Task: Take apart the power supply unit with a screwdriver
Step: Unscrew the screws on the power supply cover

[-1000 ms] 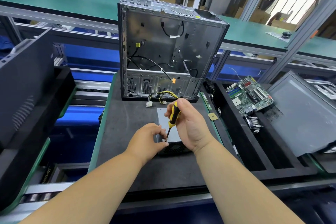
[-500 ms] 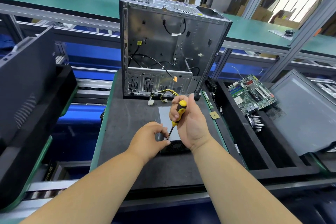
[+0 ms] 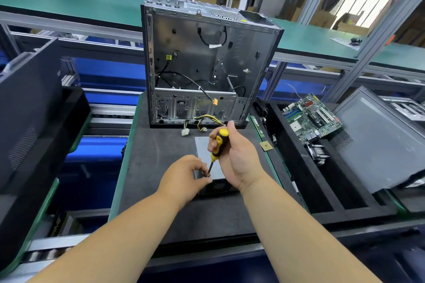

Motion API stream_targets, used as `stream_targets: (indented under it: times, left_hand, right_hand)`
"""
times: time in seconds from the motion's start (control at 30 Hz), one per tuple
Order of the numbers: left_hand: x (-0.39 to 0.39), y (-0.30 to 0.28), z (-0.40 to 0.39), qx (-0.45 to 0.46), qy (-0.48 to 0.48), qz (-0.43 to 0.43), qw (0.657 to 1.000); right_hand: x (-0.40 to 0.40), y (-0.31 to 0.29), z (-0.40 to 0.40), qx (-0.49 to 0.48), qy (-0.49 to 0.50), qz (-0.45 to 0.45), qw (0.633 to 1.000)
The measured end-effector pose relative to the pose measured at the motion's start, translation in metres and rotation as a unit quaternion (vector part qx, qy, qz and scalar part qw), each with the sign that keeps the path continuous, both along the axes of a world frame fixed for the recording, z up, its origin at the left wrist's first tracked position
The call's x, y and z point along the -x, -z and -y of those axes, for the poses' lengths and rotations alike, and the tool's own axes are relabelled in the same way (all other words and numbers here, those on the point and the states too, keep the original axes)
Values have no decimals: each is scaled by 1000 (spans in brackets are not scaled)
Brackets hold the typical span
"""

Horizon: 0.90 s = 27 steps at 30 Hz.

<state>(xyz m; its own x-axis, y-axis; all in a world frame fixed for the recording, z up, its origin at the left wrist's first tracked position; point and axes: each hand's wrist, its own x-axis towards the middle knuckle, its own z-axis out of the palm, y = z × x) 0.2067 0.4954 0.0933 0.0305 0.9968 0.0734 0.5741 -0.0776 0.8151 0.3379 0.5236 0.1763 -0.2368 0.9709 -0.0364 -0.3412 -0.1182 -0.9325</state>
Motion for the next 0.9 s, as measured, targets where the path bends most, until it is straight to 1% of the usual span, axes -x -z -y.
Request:
stream_targets:
  times: [0.13,0.33,0.47,0.6,0.7,0.9]
  left_hand:
    - [1,0,0,3,5,6,1000]
    - [1,3,-2,2,1,8,1000]
    - [1,2,-2,8,3,2,1000]
    - [1,2,-2,10,3,5,1000]
    - [1,1,-2,13,4,15,1000]
    - [2,0,-1,13,5,24,1000]
  right_hand:
    - [2,2,1,-6,-10,-26,1000]
    - [-2,1,0,-24,-20,7,999]
    - [-4,-1,0,-19,-23,-7,1000]
    - [-3,-1,-1,-21,-24,9,999]
    - [-2,-1,-3,-27,-24,3,999]
    - [4,4,-4,-26,-52,8,998]
